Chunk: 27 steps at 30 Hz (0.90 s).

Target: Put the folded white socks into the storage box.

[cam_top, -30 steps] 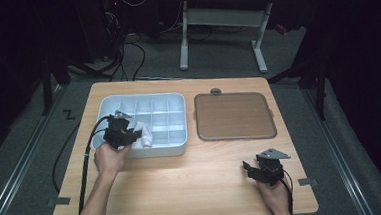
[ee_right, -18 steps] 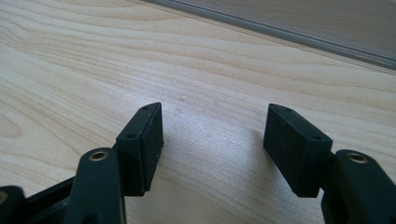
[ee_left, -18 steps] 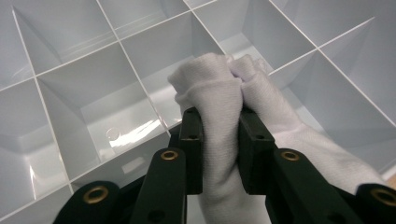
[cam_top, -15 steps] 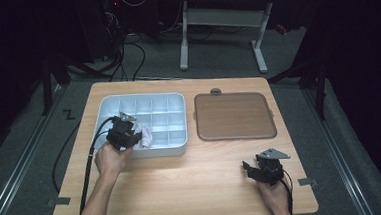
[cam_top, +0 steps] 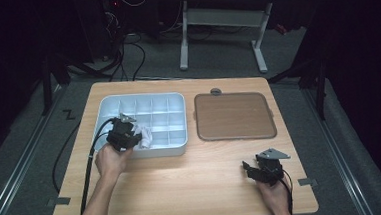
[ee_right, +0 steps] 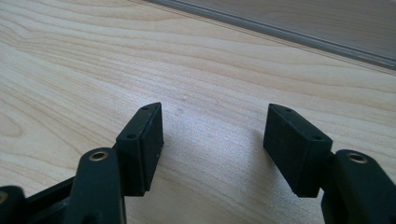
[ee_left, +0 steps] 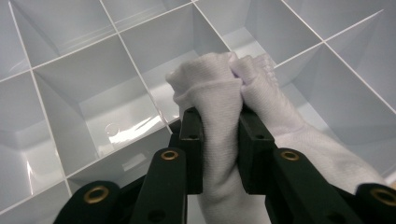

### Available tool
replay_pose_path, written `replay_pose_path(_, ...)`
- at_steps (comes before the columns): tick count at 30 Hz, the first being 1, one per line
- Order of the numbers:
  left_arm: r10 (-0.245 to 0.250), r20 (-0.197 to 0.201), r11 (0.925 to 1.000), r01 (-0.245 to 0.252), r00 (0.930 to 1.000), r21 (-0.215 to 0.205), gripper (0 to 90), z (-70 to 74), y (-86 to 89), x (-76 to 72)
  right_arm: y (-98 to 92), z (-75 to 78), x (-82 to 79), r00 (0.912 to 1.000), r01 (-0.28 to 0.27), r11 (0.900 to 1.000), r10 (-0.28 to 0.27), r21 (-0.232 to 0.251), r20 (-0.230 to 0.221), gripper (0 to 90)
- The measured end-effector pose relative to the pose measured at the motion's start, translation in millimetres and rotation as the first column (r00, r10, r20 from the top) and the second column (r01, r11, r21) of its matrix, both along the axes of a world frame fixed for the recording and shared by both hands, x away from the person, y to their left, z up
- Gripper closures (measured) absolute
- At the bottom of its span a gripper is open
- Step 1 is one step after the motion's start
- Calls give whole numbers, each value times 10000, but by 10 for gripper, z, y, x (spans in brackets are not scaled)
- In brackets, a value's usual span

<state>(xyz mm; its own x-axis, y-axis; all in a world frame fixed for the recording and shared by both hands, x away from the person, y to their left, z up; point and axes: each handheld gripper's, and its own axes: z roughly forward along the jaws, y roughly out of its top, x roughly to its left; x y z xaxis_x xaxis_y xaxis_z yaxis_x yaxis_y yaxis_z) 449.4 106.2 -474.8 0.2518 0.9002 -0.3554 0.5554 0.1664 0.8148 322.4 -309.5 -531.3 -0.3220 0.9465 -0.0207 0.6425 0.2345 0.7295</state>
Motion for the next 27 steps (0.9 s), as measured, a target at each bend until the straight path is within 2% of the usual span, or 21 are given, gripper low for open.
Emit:
replay_pose_path(7,35,-67,9999,-34,10000,137,747,-11,-9,-1,0,0,0,10000,-3,10000,3,-2,0,385)
replay_pose_path(27,59,-211,9999,-57,9998,86,751,-31,-7,1,7,0,1,10000,-22,10000,22,17,-15,386)
